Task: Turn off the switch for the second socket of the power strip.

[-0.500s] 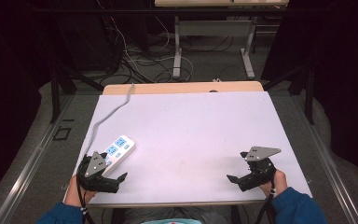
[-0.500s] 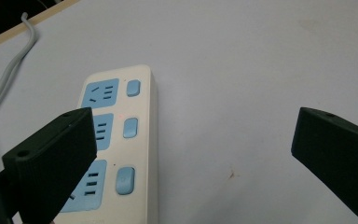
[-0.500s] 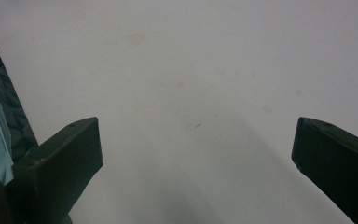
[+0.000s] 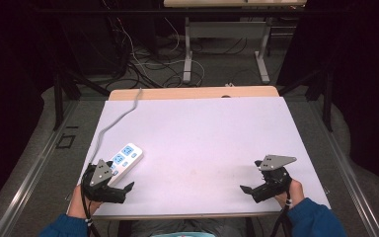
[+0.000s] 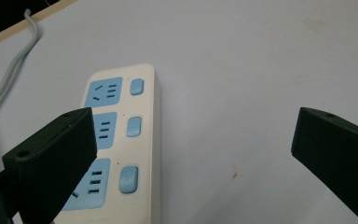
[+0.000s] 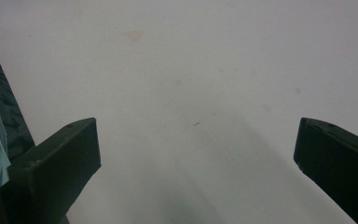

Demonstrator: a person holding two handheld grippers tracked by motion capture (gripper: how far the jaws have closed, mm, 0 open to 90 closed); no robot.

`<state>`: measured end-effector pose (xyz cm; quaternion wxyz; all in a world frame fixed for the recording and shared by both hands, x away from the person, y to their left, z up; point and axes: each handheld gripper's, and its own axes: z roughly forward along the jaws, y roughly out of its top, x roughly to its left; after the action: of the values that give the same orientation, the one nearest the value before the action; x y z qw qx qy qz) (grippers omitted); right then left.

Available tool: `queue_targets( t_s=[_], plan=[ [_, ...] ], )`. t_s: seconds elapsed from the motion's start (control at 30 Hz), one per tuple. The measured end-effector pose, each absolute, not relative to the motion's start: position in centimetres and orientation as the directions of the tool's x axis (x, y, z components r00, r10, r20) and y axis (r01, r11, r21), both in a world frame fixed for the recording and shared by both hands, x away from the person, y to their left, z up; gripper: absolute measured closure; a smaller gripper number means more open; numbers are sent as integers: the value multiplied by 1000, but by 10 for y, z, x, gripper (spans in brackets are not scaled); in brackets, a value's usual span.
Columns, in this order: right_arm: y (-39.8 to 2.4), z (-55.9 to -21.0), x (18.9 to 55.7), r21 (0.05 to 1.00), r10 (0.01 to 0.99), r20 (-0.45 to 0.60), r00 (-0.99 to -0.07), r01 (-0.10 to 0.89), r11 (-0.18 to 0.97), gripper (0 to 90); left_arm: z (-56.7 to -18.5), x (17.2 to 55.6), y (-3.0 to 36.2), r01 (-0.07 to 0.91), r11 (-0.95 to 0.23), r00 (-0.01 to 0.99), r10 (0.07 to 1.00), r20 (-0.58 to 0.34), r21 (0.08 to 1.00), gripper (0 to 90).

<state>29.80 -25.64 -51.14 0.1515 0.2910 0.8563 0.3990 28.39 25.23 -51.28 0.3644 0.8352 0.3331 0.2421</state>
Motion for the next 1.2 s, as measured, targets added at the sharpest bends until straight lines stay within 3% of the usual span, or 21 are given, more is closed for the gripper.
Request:
queue_targets(
  t_s=[1.2],
  plan=[
    [-255,-513,299,756,613,-26,-790,385,529,3,-506,319,259,456,-409,558,823,105,791,1]
  ],
)
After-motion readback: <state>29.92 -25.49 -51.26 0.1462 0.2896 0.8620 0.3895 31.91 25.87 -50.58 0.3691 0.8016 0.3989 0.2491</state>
